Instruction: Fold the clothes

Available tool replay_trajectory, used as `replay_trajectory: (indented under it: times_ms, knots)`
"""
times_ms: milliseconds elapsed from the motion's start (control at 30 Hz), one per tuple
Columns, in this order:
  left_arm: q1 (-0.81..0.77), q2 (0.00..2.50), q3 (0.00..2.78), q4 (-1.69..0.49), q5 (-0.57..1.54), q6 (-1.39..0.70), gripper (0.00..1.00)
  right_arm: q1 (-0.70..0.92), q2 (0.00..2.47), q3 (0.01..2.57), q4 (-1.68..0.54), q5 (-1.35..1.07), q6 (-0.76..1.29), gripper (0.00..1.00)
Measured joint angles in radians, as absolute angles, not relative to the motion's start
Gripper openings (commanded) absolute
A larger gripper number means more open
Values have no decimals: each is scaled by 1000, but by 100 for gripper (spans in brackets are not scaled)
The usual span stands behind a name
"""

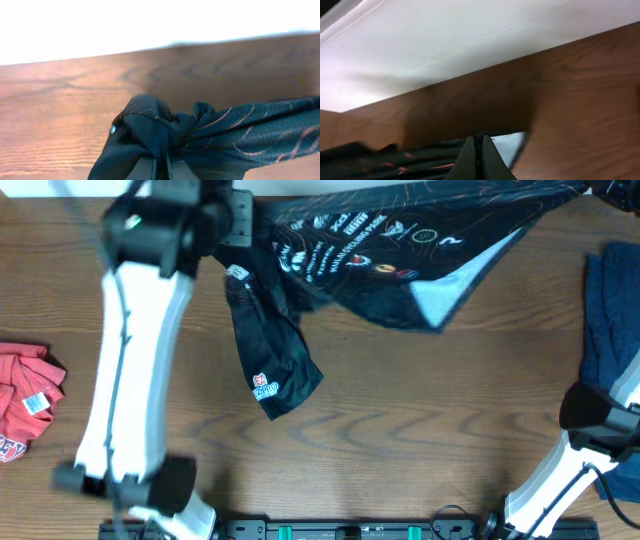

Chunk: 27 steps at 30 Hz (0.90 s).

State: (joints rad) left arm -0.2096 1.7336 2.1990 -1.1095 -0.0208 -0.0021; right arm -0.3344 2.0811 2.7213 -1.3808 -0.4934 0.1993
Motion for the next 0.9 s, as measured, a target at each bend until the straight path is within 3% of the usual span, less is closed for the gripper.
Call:
replay_trajectory:
  times_ms: [500, 900]
  knots:
    - [-287, 1316, 2199, -1141, -32, 20, 6, -335, 1732, 2730, -1427, -361, 170, 1]
    - [-292, 1416, 2200, -1132, -38, 24, 6, -335, 1776, 2735, -1450, -332, 167, 1]
